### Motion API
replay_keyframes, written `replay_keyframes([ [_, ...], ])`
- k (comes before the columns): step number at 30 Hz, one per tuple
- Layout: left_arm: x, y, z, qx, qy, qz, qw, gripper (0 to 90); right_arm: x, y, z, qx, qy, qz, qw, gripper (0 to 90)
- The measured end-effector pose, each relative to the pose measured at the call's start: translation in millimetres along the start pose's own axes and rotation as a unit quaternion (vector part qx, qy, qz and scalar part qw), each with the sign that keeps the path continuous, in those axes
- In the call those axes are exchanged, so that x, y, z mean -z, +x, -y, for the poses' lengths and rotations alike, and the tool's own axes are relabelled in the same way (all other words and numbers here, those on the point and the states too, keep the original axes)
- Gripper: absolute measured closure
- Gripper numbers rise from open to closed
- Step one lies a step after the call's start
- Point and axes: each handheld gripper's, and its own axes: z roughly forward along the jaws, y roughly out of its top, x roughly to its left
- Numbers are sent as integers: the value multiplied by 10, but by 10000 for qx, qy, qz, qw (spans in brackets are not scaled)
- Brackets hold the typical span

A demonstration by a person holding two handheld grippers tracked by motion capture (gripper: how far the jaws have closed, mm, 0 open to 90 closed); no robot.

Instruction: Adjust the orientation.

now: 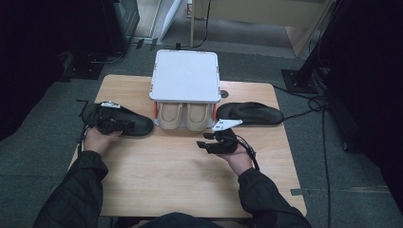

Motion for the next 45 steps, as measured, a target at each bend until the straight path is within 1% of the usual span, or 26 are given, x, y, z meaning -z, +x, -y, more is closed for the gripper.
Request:
replay_keyframes([
  [2,29,-8,31,23,-12,12,10000,692,-20,4,-17,24,12,-31,10000,520],
  [4,62,-3,47,84,-82,55,9999,673,-41,7,-31,31,17,-54,10000,520],
  [6,112,5,37,158,-193,-4,9997,621,-57,8,-40,39,-7,-82,10000,520],
  [8,184,21,20,215,-389,-69,9990,592,-70,4,-48,31,5,-100,9999,520],
  [9,221,38,8,209,-448,-123,9987,572,-73,1,-52,33,2,-98,9999,520],
  [10,252,63,-6,249,-514,-153,9983,543,-76,-1,-55,18,17,-108,9999,520],
  [12,319,134,-29,341,-624,-217,9972,507,-82,-10,-55,17,23,-110,9999,520],
  [13,345,173,-39,419,-690,-214,9965,496,-84,-14,-54,13,22,-109,9999,520],
  [14,369,211,-50,431,-699,-253,9963,491,-85,-14,-53,-4,29,-100,9999,520],
  [15,390,237,-62,413,-700,-348,9961,489,-85,-14,-51,-5,39,-89,10000,520],
  [16,406,261,-74,361,-691,-428,9960,483,-85,-13,-51,-10,46,-82,10000,520],
  [18,440,307,-95,362,-720,-509,9954,474,-87,-11,-50,-4,69,-76,9999,520],
  [20,483,365,-103,462,-839,-520,9940,461,-95,-10,-49,-6,79,-84,9999,520],
  [21,506,401,-103,497,-846,-531,9938,457,-101,-9,-47,-9,86,-82,9999,520],
  [24,552,475,-88,572,-860,-709,9921,454,-112,-5,-44,-5,113,-80,9999,520],
  [27,603,528,-58,629,-881,-803,9909,451,-108,-4,-45,9,98,-79,9999,520],
  [28,613,546,-48,665,-905,-846,9901,448,-105,-5,-46,1,93,-77,9999,520],
  [31,604,611,-24,776,-915,-922,9885,440,-100,-14,-43,-12,106,-75,9999,520],
  [32,584,627,-17,818,-910,-968,9878,436,-102,-15,-41,-8,106,-73,9999,520],
  [34,541,665,-5,866,-859,-991,9876,433,-104,-11,-42,-4,107,-78,9999,520],
  [36,480,706,2,931,-811,-1077,9865,430,-105,-8,-42,5,103,-83,9999,520],
  [37,440,729,6,994,-766,-1139,9855,426,-107,-7,-41,1,106,-84,9999,520],
  [38,419,744,10,1025,-775,-1118,9854,417,-112,-7,-38,-10,114,-79,9999,520],
  [40,379,780,14,1160,-887,-998,9842,403,-115,-9,-34,-15,138,-79,9999,520],
  [42,359,800,6,1210,-959,-962,9833,398,-111,-8,-33,-14,127,-69,9999,520],
  [45,315,811,-37,1084,-943,-932,9852,400,-102,-9,-28,-23,118,-51,9999,520],
])
